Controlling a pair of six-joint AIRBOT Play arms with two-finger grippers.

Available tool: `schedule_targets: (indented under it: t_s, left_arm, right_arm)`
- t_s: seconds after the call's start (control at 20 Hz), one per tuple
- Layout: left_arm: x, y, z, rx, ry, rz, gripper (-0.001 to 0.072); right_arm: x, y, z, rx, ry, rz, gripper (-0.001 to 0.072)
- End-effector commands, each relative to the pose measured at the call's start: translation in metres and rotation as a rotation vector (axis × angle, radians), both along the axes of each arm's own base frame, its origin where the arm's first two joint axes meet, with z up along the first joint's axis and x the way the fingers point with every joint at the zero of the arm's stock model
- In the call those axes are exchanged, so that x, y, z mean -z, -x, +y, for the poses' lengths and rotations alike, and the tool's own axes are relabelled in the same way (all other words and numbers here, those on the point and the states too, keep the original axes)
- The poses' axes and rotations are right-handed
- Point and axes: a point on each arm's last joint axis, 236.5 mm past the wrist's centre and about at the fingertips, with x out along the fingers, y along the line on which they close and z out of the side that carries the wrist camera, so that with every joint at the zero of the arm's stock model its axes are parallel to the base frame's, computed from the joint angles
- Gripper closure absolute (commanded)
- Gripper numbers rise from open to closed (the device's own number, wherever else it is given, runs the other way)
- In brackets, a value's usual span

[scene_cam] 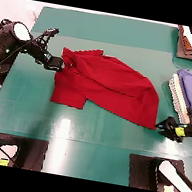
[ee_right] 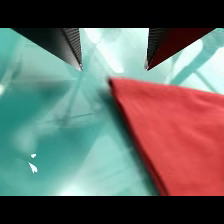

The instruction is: Fold the shirts.

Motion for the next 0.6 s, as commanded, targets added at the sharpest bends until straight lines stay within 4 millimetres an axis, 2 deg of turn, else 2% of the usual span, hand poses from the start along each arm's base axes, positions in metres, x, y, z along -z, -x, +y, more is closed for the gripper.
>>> schedule_targets:
  t_s: [0.0,0.05,0.15,0.3,0.4,0.45,0.5,0.55]
  left_arm:
    - [-0.002,0.001,-0.001,0.002,0.004,-0.001,0.0678]
    - [-0.002,0.001,-0.001,0.001,0.004,-0.002,0.0677]
    - [-0.002,0.001,-0.001,0.002,0.004,-0.002,0.0678]
    - [-0.008,0.0,-0.002,-0.002,0.014,-0.017,0.0678]
    - [-0.032,-0.004,-0.003,-0.017,0.033,-0.097,0.0678]
    - [-0.053,-0.005,-0.003,-0.029,0.044,-0.16,0.0678]
    - [-0.082,-0.005,-0.002,-0.038,0.058,-0.239,0.0678]
    - [-0.115,-0.001,-0.002,-0.04,0.07,-0.32,0.0678]
  right_arm:
    - [0.019,-0.018,0.026,0.006,-0.037,-0.017,0.0273]
    - [0.024,-0.025,0.031,-0.001,-0.033,-0.027,0.0287]
    - [0.029,-0.039,0.04,-0.006,-0.017,-0.062,0.0394]
    - [0.021,-0.055,0.049,-0.041,0.023,-0.141,0.0674]
    - [-0.007,-0.073,0.051,-0.09,0.056,-0.242,0.0695]
    - [-0.033,-0.088,0.05,-0.116,0.081,-0.322,0.0694]
    - [-0.064,-0.104,0.049,-0.134,0.107,-0.412,0.0695]
    - [-0.105,-0.121,0.049,-0.158,0.139,-0.52,0.0695]
